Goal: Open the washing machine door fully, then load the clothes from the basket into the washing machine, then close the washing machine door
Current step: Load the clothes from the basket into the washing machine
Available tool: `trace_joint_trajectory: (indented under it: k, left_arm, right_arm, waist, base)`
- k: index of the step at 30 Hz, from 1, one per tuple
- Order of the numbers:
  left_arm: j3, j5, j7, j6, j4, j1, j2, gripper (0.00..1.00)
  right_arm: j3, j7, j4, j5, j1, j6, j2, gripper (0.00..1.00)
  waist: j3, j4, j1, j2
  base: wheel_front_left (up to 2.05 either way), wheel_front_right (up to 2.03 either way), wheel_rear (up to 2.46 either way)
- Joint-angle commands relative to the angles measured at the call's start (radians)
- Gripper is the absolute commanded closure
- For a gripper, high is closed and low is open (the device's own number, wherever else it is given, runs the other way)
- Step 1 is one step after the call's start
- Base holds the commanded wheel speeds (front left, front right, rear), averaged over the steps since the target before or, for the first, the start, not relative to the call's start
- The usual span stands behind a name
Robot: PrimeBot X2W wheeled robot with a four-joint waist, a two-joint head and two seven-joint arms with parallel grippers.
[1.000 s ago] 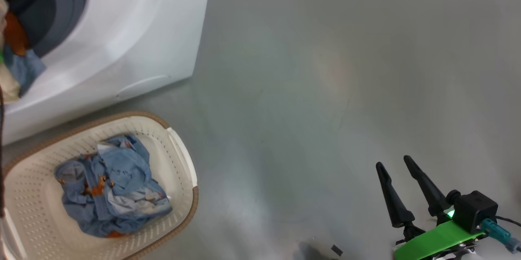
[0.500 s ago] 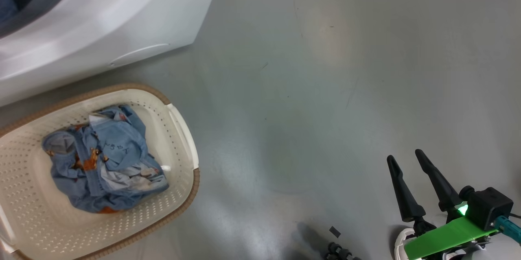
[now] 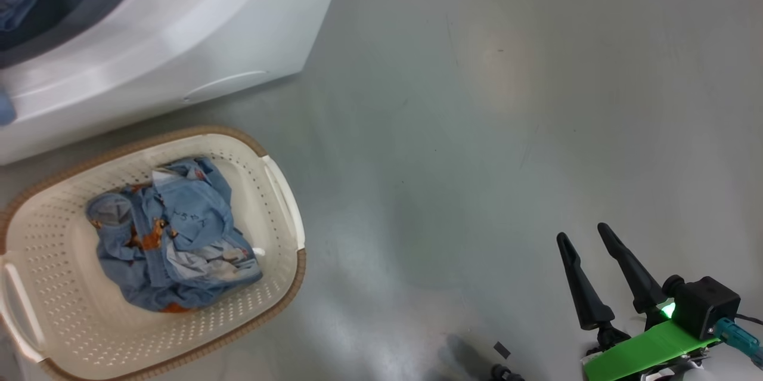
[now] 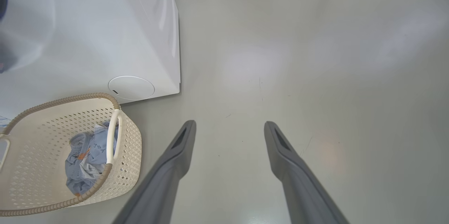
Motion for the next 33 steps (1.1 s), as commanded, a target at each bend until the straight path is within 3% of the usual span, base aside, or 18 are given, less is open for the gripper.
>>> trace_joint_trajectory:
  k: [1, 7, 16, 33]
  left_arm:
    - [0.012, 0.005, -0.003, 0.004, 0.002, -0.011, 0.041, 0.0]
    - [0.023, -0.014, -0.003, 0.002, 0.093, -0.017, 0.036, 0.0]
    - [0.028, -0.031, -0.003, 0.005, 0.097, 0.058, -0.022, 0.0]
    - [0.001, -0.045, -0.003, -0.004, -0.086, 0.288, -0.188, 0.0]
  right_arm:
    - [0.021, -0.007, -0.013, 0.014, 0.018, 0.002, -0.028, 0.0]
    - [0.03, -0.007, -0.005, 0.016, 0.01, 0.002, -0.025, 0.0]
    - [0.058, -0.007, 0.019, 0.019, 0.007, 0.002, -0.015, 0.0]
    - [0.064, -0.007, 0.022, 0.007, -0.006, 0.002, -0.02, 0.0]
  waist:
    - [-0.011, 0.006, 0.0, 0.0]
    - [-0.047, 0.019, 0.0, 0.0]
    - [-0.115, 0.06, 0.0, 0.0]
    - [-0.194, 0.18, 0.0, 0.0]
  base:
    - [0.0, 0.0, 0.0]
    - [0.0, 0.0, 0.0]
    - [0.0, 0.0, 0.0]
    - [0.0, 0.0, 0.0]
